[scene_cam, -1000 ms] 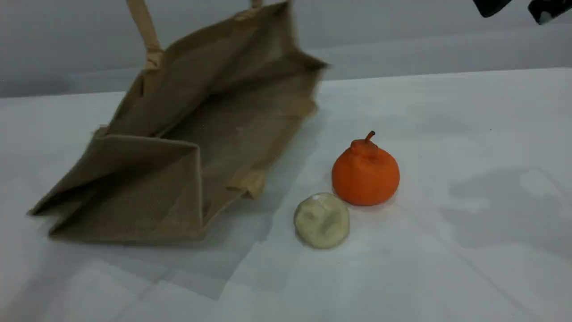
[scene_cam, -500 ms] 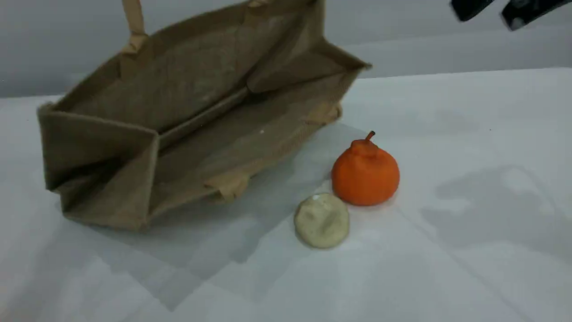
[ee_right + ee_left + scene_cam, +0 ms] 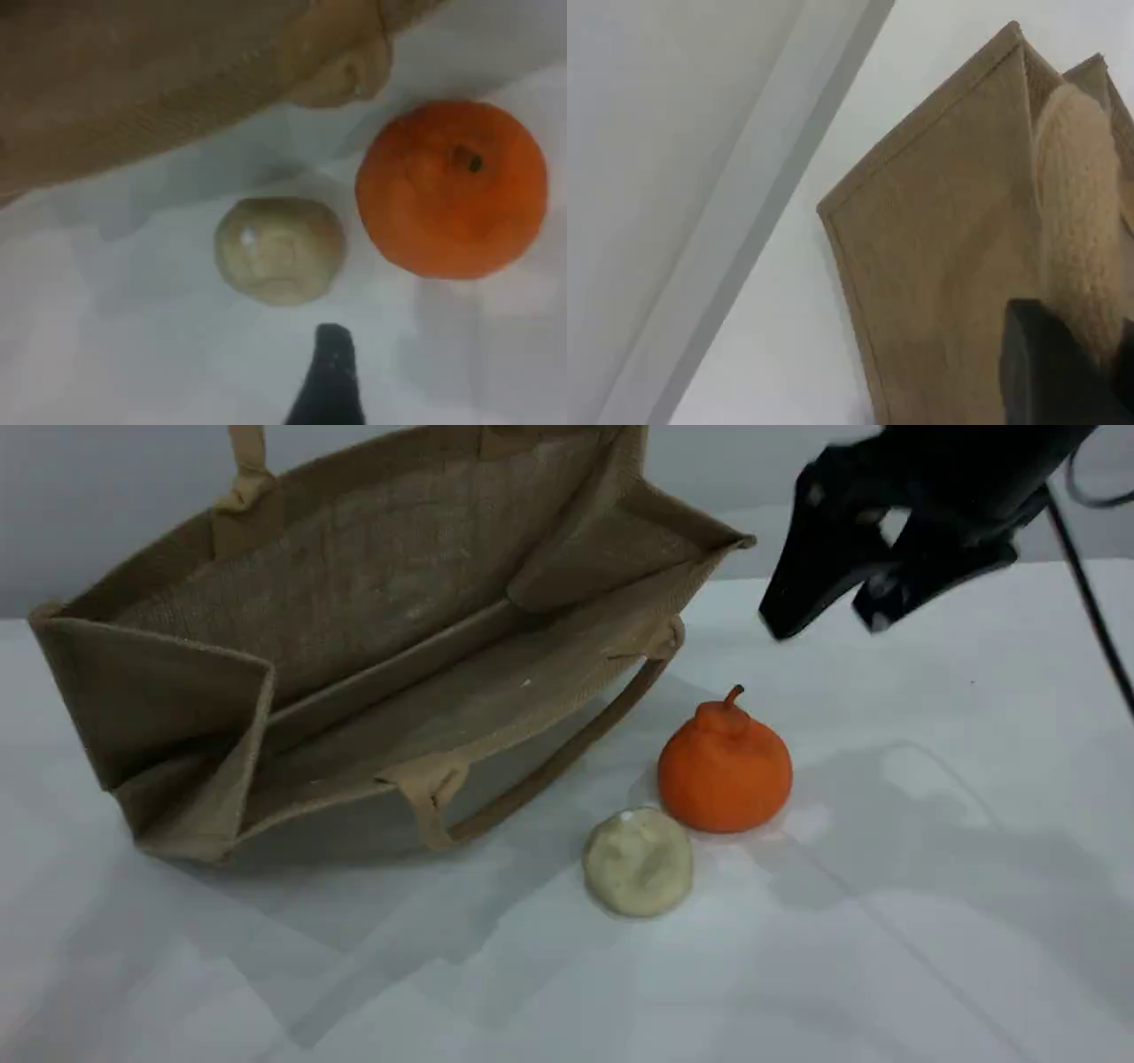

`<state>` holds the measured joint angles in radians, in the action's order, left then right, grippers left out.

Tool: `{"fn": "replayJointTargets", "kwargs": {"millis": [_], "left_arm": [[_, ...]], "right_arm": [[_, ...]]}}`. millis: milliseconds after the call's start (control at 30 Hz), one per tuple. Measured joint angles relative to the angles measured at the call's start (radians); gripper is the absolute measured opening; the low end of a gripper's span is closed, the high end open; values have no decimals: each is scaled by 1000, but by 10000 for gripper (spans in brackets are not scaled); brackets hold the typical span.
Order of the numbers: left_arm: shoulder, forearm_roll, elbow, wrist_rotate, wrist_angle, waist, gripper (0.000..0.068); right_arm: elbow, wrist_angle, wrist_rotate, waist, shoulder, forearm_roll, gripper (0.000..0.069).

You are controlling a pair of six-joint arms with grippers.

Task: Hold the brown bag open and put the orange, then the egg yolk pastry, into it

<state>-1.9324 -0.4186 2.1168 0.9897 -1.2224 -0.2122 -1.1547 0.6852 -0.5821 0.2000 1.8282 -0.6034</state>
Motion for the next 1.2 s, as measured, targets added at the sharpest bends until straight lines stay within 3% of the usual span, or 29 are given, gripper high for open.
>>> {"fn": "replayJointTargets", "kwargs": {"millis": [167,600,1200], "left_arm": [[0,-5,0,-2,0,0,86],[0,-31,0,-7,2,0,86],[0,-30,0,-8,2,0,86]], "right_arm": [[0,-21,-2,13,78,-9,554],[0,-222,-33,62,162,-64,554],[0,-282,-203,62,299,-250,554]]}}
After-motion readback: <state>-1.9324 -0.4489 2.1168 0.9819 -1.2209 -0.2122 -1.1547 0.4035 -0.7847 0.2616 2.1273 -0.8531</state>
